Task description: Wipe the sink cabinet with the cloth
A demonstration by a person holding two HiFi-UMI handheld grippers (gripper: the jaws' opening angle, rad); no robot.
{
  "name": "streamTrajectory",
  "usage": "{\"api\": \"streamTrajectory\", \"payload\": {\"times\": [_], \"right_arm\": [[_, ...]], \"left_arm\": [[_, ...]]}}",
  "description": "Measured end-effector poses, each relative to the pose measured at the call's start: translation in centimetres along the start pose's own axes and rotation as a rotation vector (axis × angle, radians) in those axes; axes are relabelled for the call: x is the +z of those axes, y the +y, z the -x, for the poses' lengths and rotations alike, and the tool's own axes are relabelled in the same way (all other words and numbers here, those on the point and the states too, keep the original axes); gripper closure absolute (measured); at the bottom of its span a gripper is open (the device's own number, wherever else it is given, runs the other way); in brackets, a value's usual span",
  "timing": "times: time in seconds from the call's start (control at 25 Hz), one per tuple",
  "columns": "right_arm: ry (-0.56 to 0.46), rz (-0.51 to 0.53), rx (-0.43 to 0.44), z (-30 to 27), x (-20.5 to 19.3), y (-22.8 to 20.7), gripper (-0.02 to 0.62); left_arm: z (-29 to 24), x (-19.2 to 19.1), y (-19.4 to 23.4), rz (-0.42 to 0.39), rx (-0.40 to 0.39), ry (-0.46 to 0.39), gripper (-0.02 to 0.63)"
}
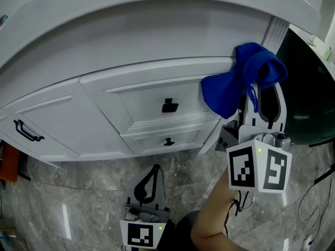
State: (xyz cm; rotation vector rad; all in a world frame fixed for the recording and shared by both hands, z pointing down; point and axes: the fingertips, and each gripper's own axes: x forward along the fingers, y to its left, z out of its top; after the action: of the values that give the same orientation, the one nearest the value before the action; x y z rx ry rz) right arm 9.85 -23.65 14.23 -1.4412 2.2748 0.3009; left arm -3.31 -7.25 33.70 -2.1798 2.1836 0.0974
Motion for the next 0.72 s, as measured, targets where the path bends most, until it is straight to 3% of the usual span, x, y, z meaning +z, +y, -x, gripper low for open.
{"api": "streamTrajectory", "payload": {"times": [0.2,0.28,0.48,0.64,0.72], "right_arm": [[0.007,0.059,-0.036,0.1,0.2,0.3,0.479],[0.006,0.035,-0.025,0.4,0.6,1.0,0.479],[-0.018,-0.081,0.19,2.2,2.3,8.3,0.479],[0.003,-0.062,0.384,3.0,2.0,15.9,0.479],[0.02,-0.052,0.439,3.7,1.6,17.9,0.479]], "left_arm": [[0.7,-0.1,1.2,-0.023,0.024,0.018,0.606],[1.2,-0.1,2.0,-0.031,0.039,0.024,0.606],[1.8,-0.1,4.2,-0.025,0.079,0.017,0.606],[2.0,-0.3,5.1,-0.012,0.094,0.012,0.606],[1.9,-0.4,5.2,-0.006,0.089,0.014,0.606]]}}
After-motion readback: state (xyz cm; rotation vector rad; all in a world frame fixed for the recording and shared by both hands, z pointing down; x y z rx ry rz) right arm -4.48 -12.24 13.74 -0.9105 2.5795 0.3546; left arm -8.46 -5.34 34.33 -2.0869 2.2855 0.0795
